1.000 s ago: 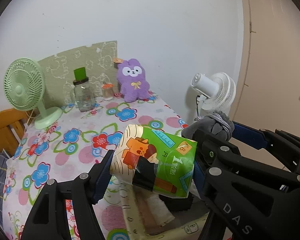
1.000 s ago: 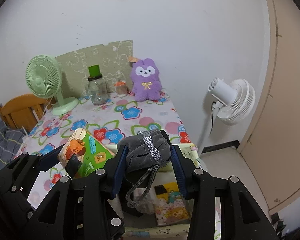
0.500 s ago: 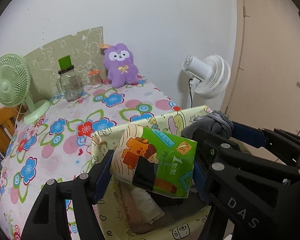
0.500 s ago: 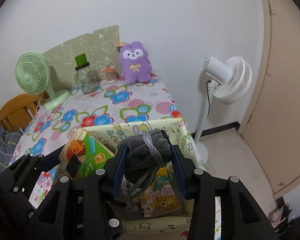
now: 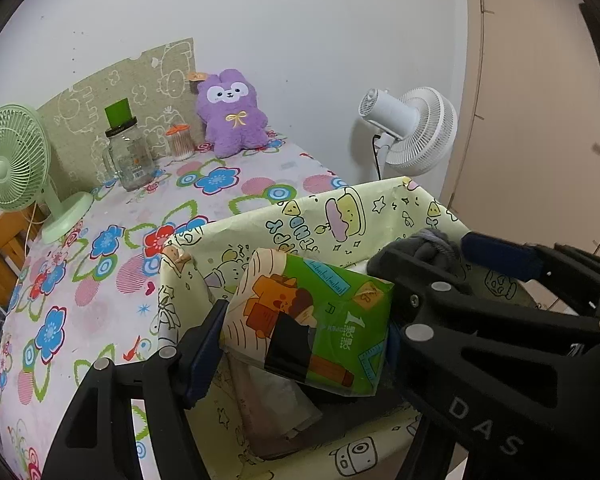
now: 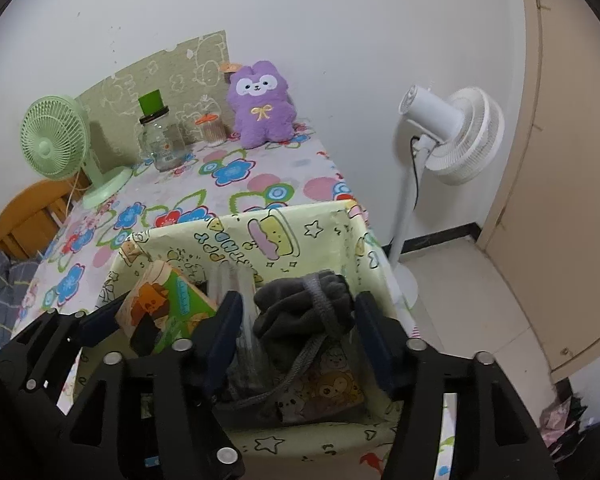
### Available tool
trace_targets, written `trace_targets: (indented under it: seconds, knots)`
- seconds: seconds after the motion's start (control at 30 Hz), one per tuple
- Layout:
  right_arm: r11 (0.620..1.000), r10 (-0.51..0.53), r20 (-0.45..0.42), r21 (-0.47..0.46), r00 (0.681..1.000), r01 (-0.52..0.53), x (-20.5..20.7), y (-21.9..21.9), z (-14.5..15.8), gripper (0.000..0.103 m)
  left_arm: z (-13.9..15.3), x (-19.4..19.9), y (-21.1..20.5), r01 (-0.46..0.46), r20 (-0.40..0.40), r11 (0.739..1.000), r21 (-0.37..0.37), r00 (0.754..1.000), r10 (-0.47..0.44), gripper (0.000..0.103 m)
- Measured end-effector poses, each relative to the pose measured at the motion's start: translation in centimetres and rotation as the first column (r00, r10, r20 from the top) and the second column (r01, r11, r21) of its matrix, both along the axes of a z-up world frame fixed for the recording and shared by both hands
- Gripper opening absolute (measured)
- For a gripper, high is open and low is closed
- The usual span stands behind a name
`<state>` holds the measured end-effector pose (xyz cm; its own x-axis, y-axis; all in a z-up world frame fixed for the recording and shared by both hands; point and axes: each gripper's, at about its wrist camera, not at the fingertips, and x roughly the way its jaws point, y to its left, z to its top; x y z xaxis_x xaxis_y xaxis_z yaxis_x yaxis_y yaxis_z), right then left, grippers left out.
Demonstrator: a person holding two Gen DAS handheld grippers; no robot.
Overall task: Organize soft objects
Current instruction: 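Lower the pouch and tissue pack into the paper box and open both tools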
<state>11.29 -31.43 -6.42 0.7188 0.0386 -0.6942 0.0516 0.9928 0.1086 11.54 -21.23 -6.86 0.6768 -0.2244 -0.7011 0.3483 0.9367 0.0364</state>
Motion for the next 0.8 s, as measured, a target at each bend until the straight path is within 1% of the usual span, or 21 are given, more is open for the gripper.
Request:
trace_targets:
  seconds: [0.13,0.2,0.23,0.27,0.37,0.6,0.67,0.73,0.8]
  knots:
    - [1.000,-0.001,0.017,0.008,1.000,0.001,-0.3,-0.4,0.5,0.071,0.1,0.1,0.1,-0.004,0.004,1.000,-0.003,1.000,0.004,0.075]
    - [1.000,0.000,0.030,0.004,1.000,0.000,-0.4,-0.4,0.8,0.077,0.0,0.2,0.0,-0.001,0.002,1.000,-0.005,1.000,0.001,0.075]
    - [1.000,0.000,0.040,0.002,0.999,0.000,-0.5,-0.4,1.0,0.081,0.0,0.1,0.0,0.001,0.001,1.000,-0.005,1.000,-0.001,0.075]
    - [1.000,-0.002,0.052,-0.003,0.999,0.002,-0.6,-0.4,1.2,0.083,0.1,0.3,0.1,0.001,0.001,1.000,-0.008,1.000,-0.001,0.075]
    - [0.999,-0.021,0.068,-0.026,0.997,0.023,-0.6,-0.5,1.6,0.083,0.1,0.6,-0.1,0.011,-0.003,1.000,-0.011,1.000,-0.011,0.075]
    - [0.998,-0.062,0.051,-0.031,0.997,0.063,0.0,-1.3,1.3,0.083,-0.6,1.3,-1.0,0.038,-0.016,0.999,-0.004,0.999,-0.038,0.077]
    - [0.997,-0.067,0.043,-0.031,0.997,0.068,0.1,-1.4,1.0,0.083,-0.6,1.1,-1.0,0.047,-0.015,0.999,-0.003,0.999,-0.047,0.080]
    - [0.997,-0.070,0.035,-0.033,0.997,0.071,0.2,-1.4,0.9,0.083,-0.7,1.0,-1.1,0.054,-0.022,0.999,-0.003,0.998,-0.054,0.087]
    - [0.997,-0.071,0.030,-0.033,0.997,0.072,0.3,-1.3,0.8,0.083,-0.8,0.9,-0.9,0.041,-0.030,0.999,-0.003,0.999,-0.041,0.091]
